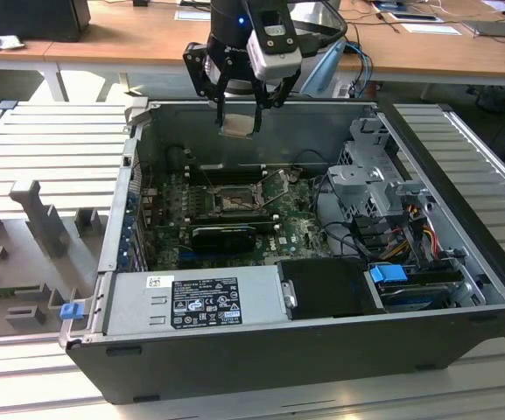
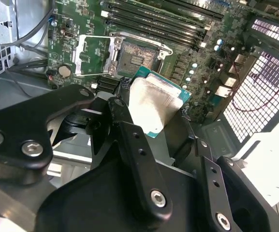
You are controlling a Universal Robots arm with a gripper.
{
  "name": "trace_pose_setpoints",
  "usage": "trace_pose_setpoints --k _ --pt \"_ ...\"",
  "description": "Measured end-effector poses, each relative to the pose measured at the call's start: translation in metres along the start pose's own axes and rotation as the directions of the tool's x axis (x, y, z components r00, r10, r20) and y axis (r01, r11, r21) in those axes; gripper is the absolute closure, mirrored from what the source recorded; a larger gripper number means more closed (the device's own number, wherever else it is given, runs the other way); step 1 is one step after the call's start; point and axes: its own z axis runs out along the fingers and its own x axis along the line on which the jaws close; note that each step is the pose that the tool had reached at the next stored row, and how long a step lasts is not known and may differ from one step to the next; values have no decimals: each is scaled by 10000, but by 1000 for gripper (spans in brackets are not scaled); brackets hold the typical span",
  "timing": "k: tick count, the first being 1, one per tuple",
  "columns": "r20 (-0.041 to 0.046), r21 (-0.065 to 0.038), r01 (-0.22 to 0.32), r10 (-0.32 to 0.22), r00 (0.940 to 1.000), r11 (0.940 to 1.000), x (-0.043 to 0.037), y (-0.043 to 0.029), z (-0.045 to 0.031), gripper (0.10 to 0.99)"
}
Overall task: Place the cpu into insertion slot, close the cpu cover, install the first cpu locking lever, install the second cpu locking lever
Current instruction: 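Place the cpu into insertion slot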
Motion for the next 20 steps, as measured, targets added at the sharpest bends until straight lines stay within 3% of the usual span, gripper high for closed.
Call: trace_pose_setpoints --k 20 --pt "54 -14 -609 609 9981 9981 0 0 1 557"
